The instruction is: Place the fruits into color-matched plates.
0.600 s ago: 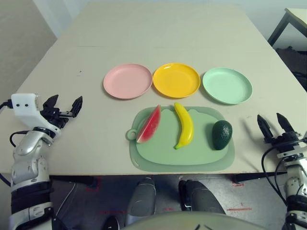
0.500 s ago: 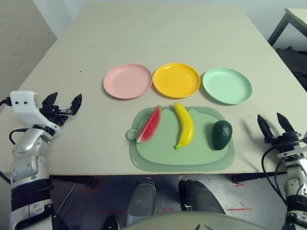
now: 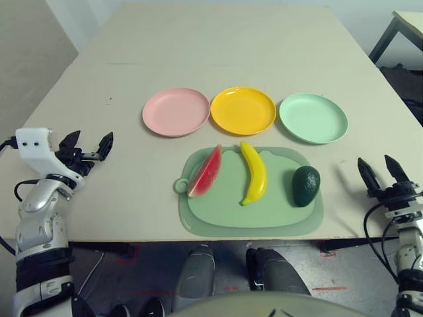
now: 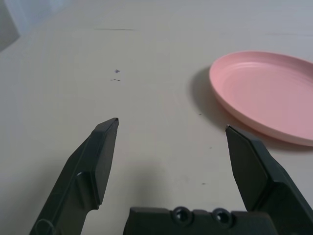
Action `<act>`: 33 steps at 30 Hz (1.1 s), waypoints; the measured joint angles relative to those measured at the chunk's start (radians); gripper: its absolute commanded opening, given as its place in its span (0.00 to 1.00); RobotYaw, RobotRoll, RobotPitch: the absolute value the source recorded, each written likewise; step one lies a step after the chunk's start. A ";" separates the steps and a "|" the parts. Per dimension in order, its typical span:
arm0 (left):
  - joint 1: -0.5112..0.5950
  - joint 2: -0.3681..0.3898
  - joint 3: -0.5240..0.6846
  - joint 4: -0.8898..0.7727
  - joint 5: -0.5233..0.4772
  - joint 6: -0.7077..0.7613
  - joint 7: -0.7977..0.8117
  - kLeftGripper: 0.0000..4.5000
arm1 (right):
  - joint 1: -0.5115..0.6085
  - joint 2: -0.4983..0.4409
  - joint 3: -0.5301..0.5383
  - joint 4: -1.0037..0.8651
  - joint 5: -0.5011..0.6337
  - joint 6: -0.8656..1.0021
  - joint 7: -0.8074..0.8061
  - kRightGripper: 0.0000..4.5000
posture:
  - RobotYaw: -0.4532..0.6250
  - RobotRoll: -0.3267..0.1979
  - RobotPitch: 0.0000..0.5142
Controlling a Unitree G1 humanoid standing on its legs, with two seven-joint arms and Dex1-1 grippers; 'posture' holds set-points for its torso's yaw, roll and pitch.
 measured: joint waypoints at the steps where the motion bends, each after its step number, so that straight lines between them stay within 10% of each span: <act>1: -0.003 0.000 0.000 0.000 -0.003 0.001 -0.005 0.99 | 0.004 -0.001 -0.005 -0.003 0.001 0.000 0.000 1.00 | 0.51 0.62 0.32; 10: 0.025 0.076 -0.067 -0.076 -0.107 0.014 -0.344 0.99 | 0.123 -0.105 -0.003 -0.178 -0.005 0.073 0.033 1.00 | 0.45 0.62 0.31; 23: -0.053 0.234 -0.216 -0.090 -0.110 0.063 -0.663 0.99 | 0.283 -0.509 0.140 -0.580 -0.152 0.278 0.220 1.00 | 0.36 0.62 0.30; 33: -0.080 0.231 -0.227 -0.071 -0.091 0.059 -0.673 0.99 | -0.238 -0.794 0.431 -0.633 -0.287 0.374 0.468 1.00 | 0.35 0.62 0.27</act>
